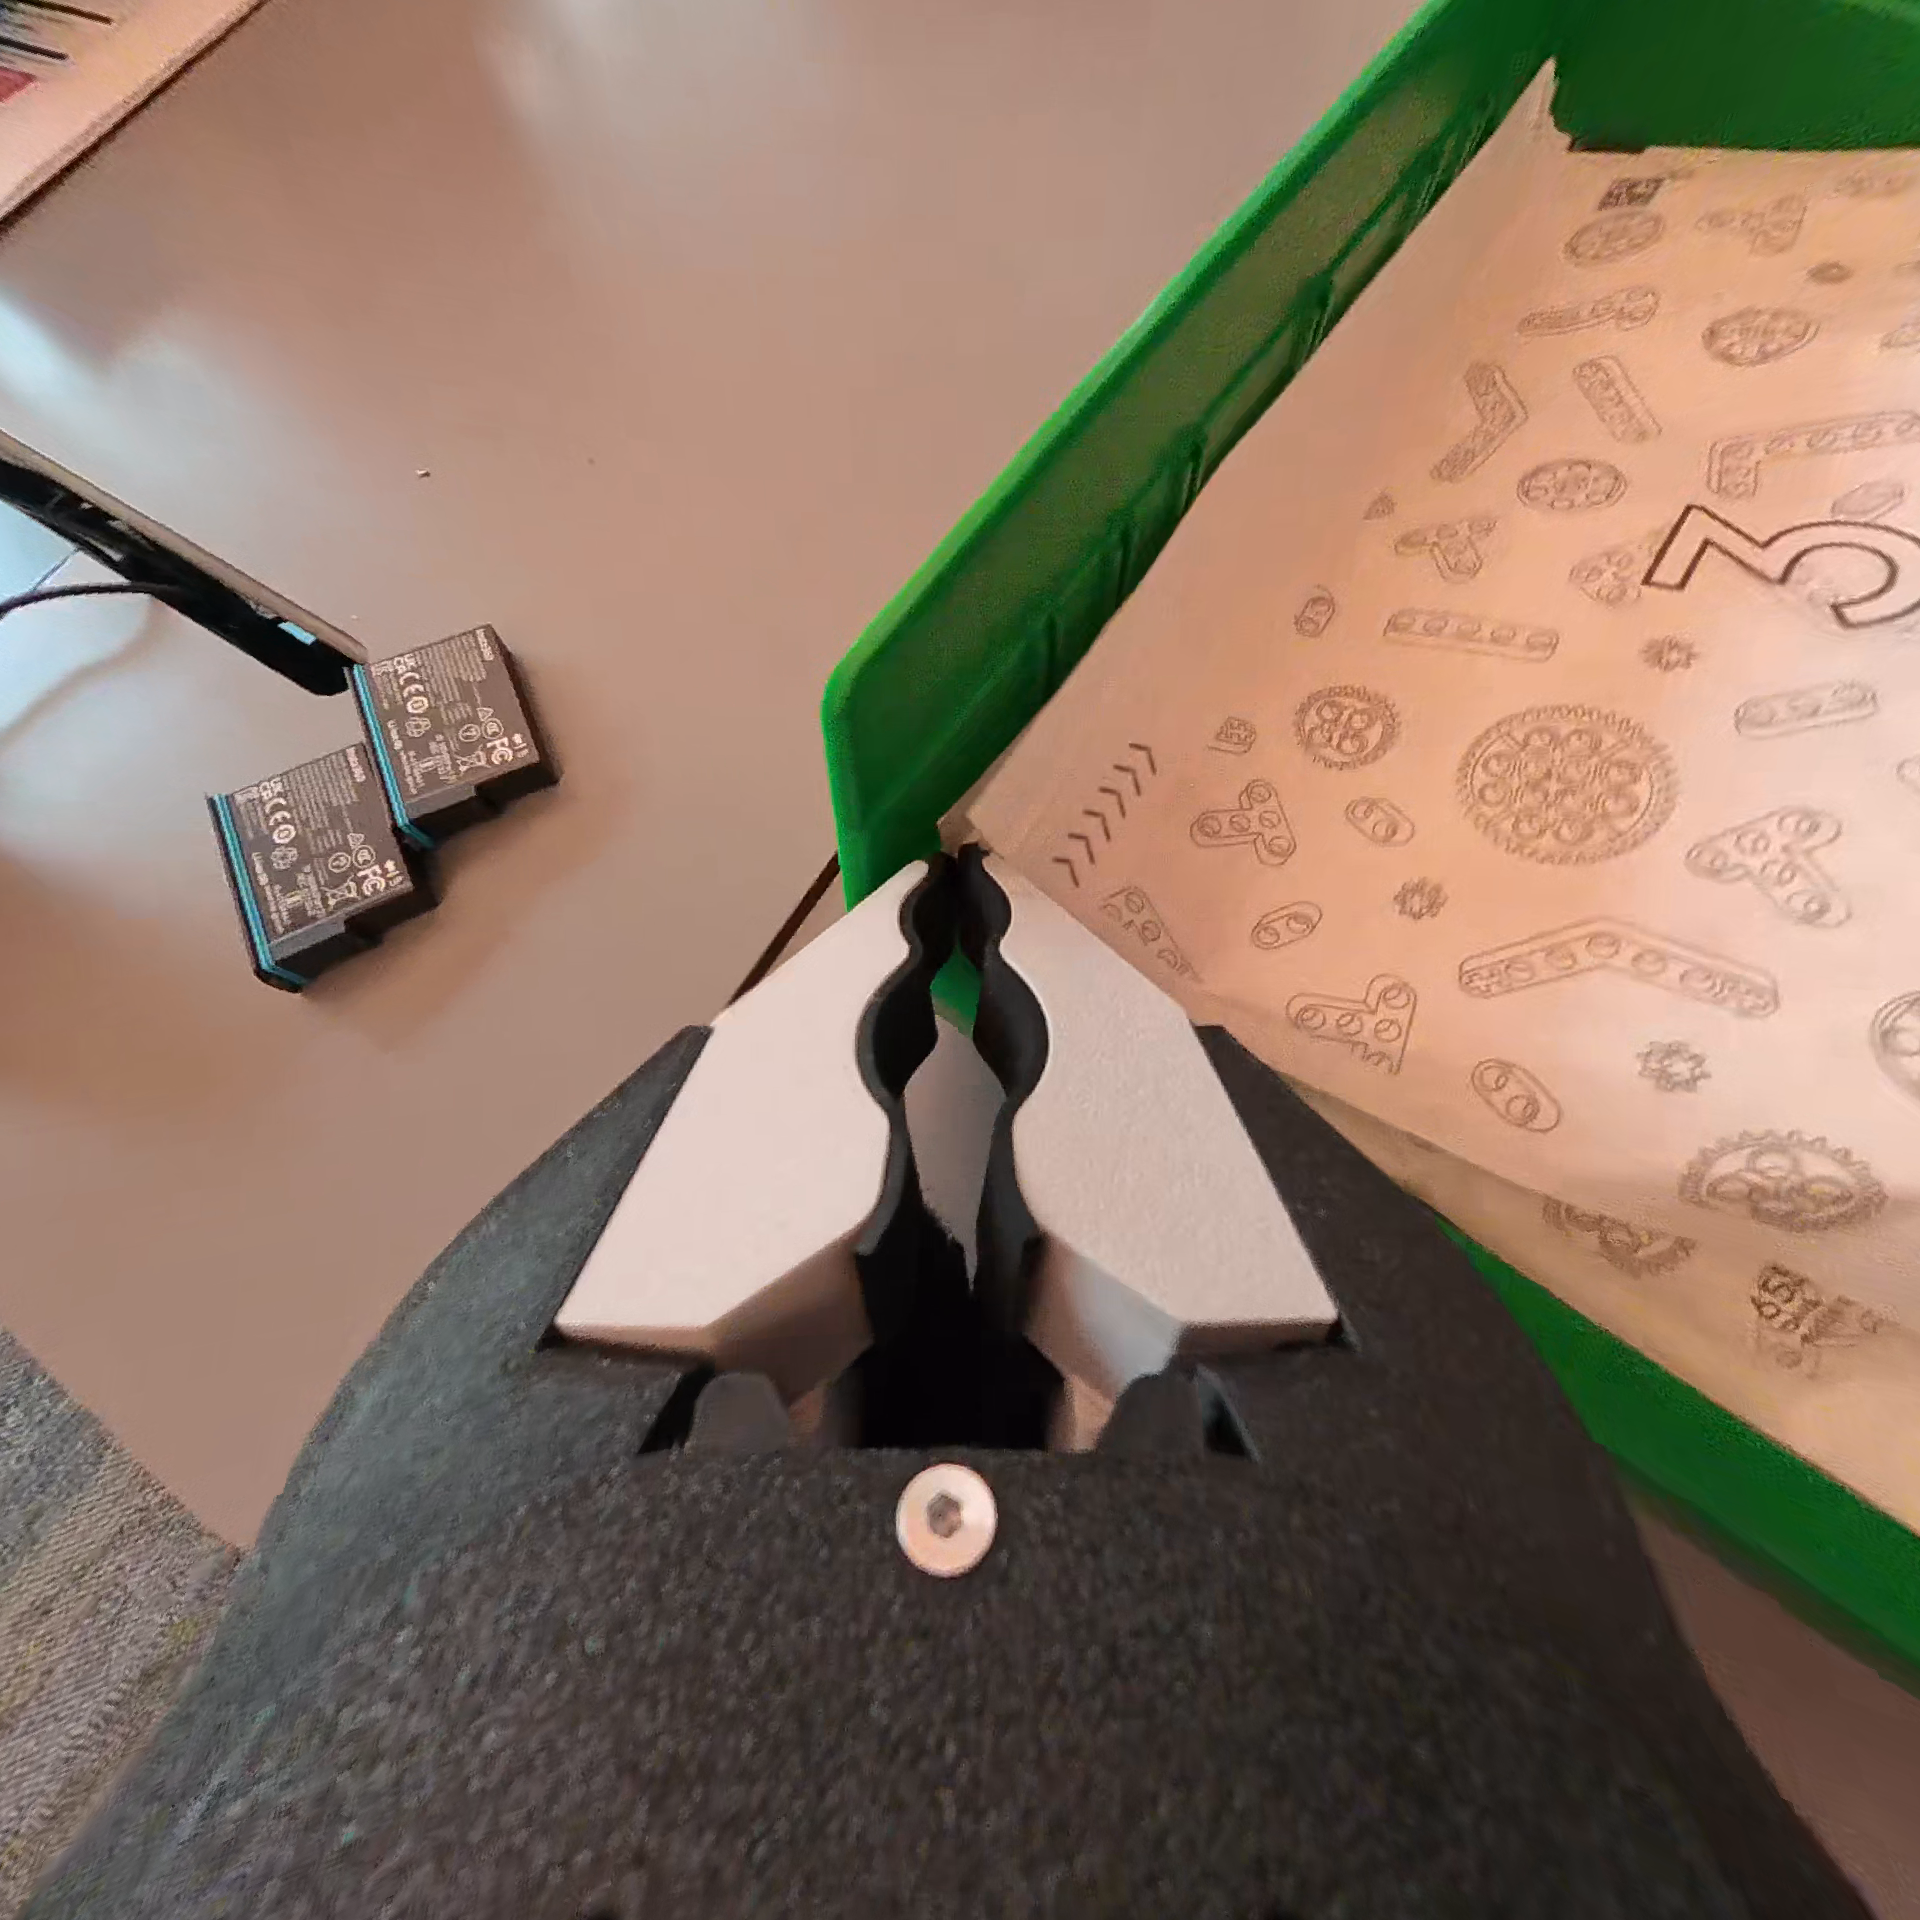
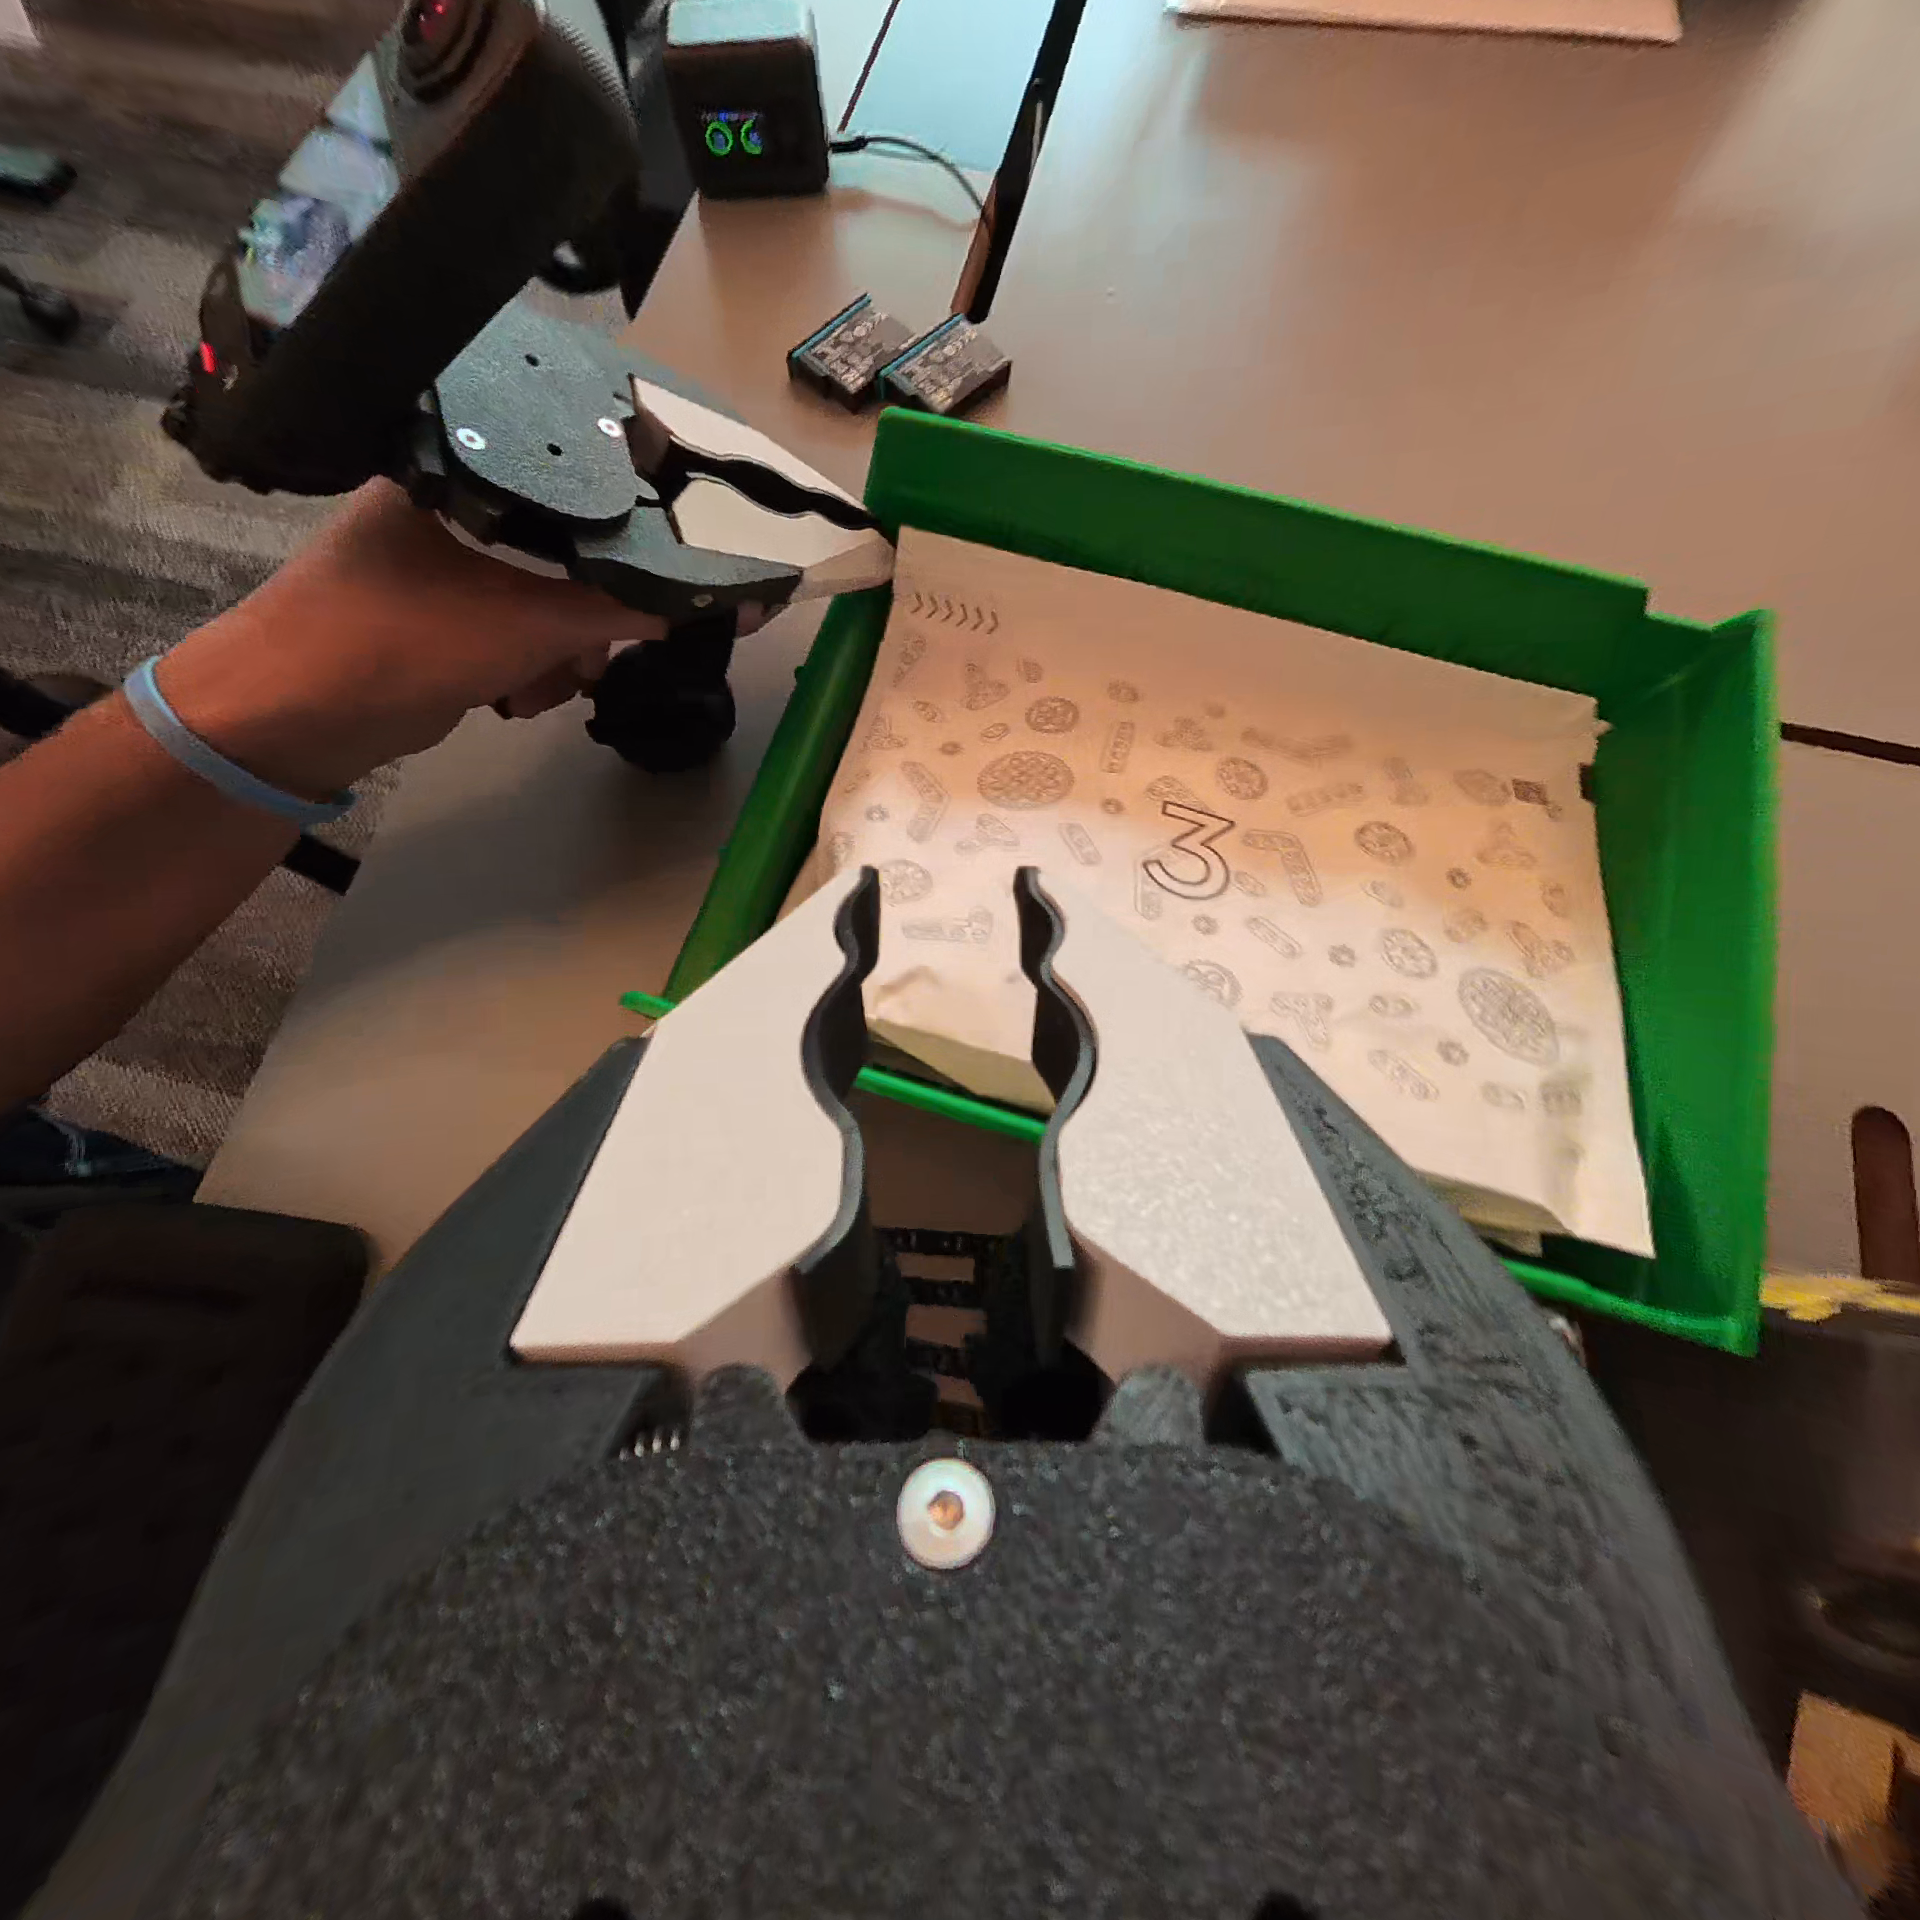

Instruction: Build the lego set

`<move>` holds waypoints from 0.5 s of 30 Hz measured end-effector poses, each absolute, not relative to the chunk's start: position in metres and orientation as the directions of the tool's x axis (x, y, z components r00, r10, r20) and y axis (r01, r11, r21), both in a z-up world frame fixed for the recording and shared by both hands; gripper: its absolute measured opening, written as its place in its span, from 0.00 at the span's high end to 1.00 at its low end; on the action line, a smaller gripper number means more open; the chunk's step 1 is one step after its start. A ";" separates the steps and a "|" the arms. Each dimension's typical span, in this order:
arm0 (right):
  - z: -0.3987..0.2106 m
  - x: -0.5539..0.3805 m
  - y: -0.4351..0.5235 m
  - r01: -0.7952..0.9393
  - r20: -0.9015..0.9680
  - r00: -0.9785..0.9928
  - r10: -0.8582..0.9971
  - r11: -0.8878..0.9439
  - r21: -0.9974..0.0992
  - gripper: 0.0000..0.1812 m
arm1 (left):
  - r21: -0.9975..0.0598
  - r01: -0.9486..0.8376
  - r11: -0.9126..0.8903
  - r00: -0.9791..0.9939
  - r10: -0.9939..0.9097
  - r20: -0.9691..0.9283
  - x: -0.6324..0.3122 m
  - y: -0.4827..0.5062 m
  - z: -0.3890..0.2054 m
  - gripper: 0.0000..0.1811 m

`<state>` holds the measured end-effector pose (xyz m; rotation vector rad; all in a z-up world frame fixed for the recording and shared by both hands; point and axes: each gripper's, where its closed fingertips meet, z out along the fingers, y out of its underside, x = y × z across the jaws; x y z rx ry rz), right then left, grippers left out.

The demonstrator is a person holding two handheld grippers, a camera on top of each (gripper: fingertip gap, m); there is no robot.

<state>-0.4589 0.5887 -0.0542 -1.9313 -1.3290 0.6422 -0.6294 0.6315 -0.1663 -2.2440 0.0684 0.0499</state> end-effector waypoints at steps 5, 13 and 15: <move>-0.054 -0.435 0.597 0.557 0.015 0.416 0.909 -0.242 -0.795 0.78 | -0.799 -0.081 -0.596 0.993 -0.115 -0.015 -0.620 0.629 -0.158 1.00; -0.072 -0.425 0.605 0.565 0.008 0.478 0.878 -0.300 -0.769 0.69 | -0.837 -0.052 -0.544 0.959 -0.261 0.110 -0.587 0.632 -0.129 1.00; -0.078 -0.421 0.602 0.563 -0.007 0.484 0.875 -0.318 -0.763 0.69 | -0.825 -0.092 -0.558 0.971 -0.233 0.049 -0.594 0.631 -0.132 1.00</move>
